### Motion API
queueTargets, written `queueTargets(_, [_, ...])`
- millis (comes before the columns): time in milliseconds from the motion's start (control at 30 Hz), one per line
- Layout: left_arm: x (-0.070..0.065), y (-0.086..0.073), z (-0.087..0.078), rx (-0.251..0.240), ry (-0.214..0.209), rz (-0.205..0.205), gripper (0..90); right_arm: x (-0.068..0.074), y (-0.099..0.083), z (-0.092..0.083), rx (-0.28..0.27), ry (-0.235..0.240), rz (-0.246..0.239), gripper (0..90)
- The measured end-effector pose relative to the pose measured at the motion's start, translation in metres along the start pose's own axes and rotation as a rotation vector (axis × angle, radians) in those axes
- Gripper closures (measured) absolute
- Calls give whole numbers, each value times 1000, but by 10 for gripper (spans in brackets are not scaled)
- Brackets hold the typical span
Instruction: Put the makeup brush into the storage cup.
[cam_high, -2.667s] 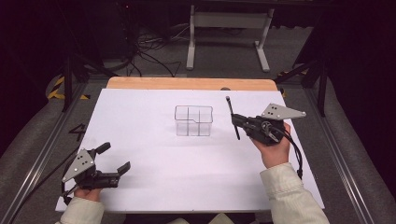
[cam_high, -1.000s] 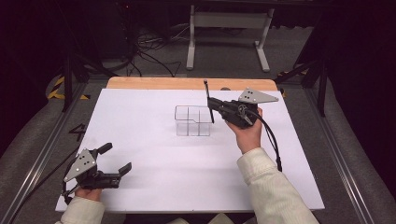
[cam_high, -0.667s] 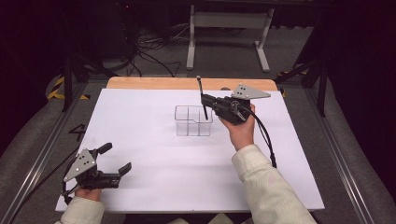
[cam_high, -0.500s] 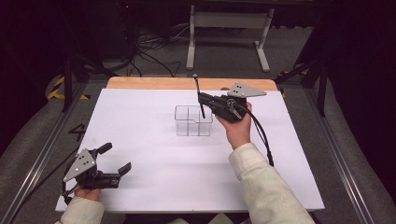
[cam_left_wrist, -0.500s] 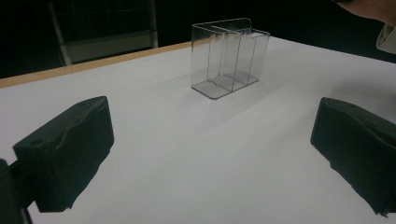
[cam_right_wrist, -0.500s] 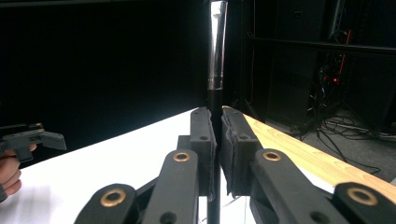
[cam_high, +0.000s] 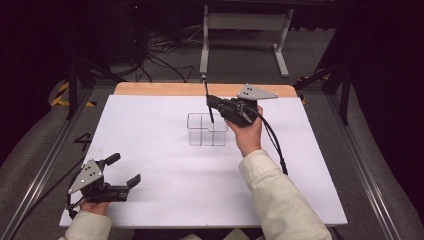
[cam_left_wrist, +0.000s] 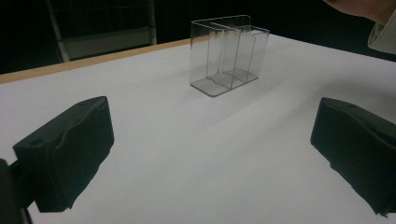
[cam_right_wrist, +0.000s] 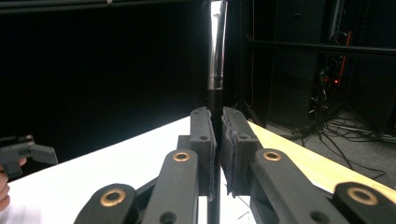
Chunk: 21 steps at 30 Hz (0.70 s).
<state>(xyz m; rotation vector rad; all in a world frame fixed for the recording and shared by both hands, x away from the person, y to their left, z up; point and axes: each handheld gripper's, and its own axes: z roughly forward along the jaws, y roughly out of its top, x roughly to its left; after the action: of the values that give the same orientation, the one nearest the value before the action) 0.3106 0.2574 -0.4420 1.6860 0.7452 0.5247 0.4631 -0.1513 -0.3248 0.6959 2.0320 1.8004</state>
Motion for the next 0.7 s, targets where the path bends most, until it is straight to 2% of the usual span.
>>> queueTargets(67, [0,0,0,1,-1,3,1,0,0,3,0,3,7,838])
queueTargets(133, [0,0,0,0,-2,4,1,3,-1,8,13,3,-16,838])
queueTargets(233, [1,0,0,3,-4,4,1,4,-3,12,18,3,-22,838])
queueTargets(700, [0,0,0,3,-7,-5,1,-7,-18,24,46,-37,15,837])
